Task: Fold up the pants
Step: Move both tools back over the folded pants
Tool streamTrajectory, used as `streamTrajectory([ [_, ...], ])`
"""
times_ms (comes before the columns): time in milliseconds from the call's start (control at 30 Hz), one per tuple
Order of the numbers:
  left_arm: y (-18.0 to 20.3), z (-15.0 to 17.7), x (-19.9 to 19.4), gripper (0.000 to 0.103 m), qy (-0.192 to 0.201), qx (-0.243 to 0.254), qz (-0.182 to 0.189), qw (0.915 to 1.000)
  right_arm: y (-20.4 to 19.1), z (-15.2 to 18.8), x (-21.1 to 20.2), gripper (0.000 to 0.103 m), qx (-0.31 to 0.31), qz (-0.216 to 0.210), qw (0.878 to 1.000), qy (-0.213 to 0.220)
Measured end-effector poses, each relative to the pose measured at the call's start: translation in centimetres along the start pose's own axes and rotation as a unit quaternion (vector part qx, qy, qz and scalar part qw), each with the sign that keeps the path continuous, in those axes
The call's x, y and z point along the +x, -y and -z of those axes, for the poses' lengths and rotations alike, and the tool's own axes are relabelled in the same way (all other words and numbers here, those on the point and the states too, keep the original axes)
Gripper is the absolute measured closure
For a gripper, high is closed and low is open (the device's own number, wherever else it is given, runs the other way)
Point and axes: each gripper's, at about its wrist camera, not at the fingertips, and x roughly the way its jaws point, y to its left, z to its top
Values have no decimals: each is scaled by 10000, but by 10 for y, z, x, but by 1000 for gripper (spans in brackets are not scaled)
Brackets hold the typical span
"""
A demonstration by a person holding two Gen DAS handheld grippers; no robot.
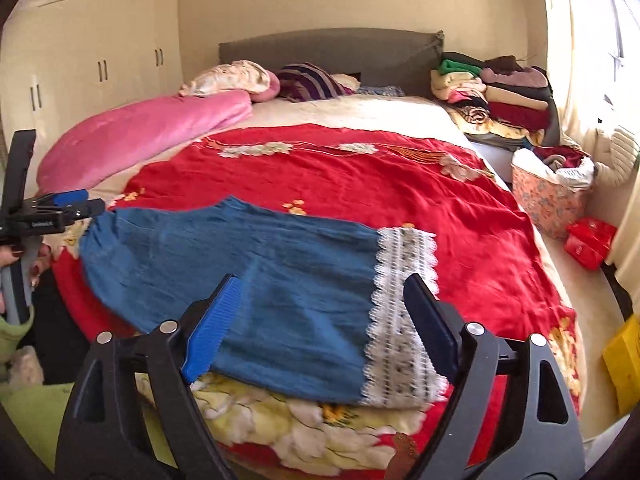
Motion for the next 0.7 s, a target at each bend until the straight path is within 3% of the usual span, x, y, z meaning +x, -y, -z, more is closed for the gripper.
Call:
streamTrajectory([
  [100,5,0,2,4,-20,49,18,10000,-9,1,5,18,-46,-30,10000,12],
  [467,18,17,39,4,-476,211,109,9986,-16,13,42,16,39,29,9985,-539],
  [700,39,16,67,4,-712,439,379,9958,-24,21,60,16,22,5,9971,-767],
])
